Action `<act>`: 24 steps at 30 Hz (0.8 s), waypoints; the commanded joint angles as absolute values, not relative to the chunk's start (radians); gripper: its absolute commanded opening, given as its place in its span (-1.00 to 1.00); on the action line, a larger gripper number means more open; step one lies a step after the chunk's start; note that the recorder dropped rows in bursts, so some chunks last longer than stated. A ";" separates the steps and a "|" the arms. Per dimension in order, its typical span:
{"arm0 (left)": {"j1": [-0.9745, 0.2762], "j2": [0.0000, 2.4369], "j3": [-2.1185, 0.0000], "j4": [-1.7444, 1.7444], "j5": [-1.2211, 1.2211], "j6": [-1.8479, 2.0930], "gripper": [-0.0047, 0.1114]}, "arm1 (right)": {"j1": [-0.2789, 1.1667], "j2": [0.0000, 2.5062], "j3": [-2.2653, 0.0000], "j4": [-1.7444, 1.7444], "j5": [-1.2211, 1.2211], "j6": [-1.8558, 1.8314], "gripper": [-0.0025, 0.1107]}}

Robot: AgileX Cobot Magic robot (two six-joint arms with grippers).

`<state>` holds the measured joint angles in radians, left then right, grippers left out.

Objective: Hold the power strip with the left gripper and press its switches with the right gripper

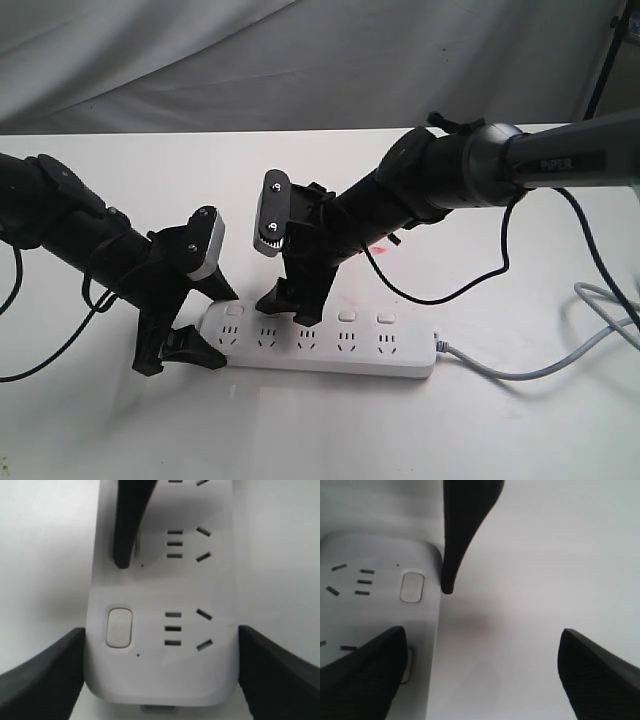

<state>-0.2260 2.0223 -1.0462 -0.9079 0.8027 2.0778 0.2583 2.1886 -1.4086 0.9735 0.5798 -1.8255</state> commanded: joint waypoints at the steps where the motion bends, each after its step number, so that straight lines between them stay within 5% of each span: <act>1: -0.231 2.025 -1.050 -0.905 0.809 2.079 -0.82 | 0.260 2.205 -1.393 0.938 0.563 -1.846 0.39; 24: -0.231 2.025 -1.050 -0.905 0.809 2.079 -0.82 | 0.255 2.087 -1.393 0.984 0.614 -1.804 0.39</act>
